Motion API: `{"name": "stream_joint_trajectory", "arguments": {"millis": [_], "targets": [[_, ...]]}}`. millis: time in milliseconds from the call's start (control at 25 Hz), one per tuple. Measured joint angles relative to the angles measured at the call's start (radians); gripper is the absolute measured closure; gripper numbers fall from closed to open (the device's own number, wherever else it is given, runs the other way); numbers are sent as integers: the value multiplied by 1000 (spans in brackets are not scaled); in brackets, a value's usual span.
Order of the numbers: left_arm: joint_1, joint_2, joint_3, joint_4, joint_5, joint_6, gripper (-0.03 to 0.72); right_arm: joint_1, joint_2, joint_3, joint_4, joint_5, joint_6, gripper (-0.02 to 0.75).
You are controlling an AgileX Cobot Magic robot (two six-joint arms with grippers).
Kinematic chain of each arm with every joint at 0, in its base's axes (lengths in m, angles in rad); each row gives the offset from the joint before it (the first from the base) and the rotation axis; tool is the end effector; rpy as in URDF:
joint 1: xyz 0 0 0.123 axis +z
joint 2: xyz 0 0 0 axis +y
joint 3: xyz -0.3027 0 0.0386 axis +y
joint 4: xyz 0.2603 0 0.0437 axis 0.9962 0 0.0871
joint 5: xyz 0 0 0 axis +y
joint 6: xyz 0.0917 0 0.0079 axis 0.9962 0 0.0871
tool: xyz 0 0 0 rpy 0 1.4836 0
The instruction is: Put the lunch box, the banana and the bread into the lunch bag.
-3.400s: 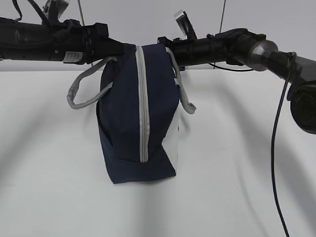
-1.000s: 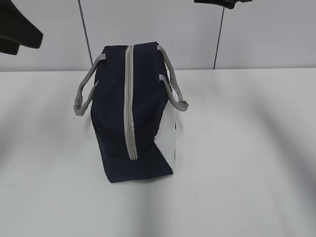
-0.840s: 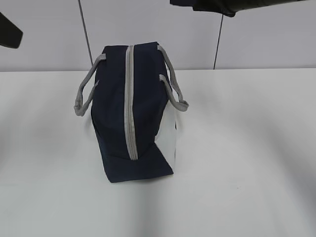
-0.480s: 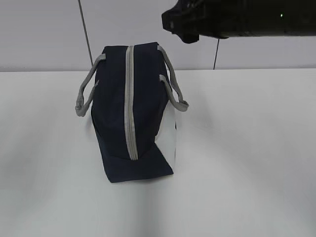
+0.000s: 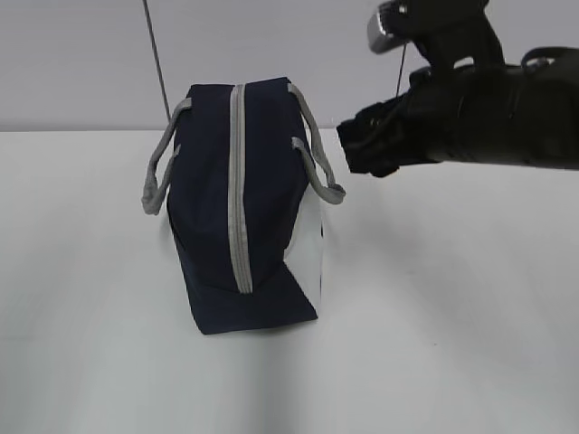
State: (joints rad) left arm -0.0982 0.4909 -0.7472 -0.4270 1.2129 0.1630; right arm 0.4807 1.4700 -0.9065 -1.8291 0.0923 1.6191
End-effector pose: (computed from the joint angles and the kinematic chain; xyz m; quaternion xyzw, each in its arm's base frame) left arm 0.0449 -0.0403 0.3449 0.1180 0.9102 -0.2009 0.3424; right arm 0.2998 0.1470 0.2859 -0.2649 0.8048 0.0338 0.5301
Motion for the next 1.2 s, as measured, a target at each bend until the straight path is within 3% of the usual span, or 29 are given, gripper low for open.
{"name": "stream_joint_trajectory", "arguments": {"millis": [360, 720, 960, 1200], "targets": [[0, -119, 43, 45, 49, -36, 296, 2, 0, 120, 61, -15, -7, 260], [0, -122, 47, 66, 50, -49, 299, 2, -4, 120, 98, 124, -76, 260], [0, -122, 47, 71, 50, -53, 300, 71, 39, 97, 422, 329, -419, 260], [0, -122, 47, 75, 50, -53, 300, 119, 29, 35, 844, 372, -818, 260]]}}
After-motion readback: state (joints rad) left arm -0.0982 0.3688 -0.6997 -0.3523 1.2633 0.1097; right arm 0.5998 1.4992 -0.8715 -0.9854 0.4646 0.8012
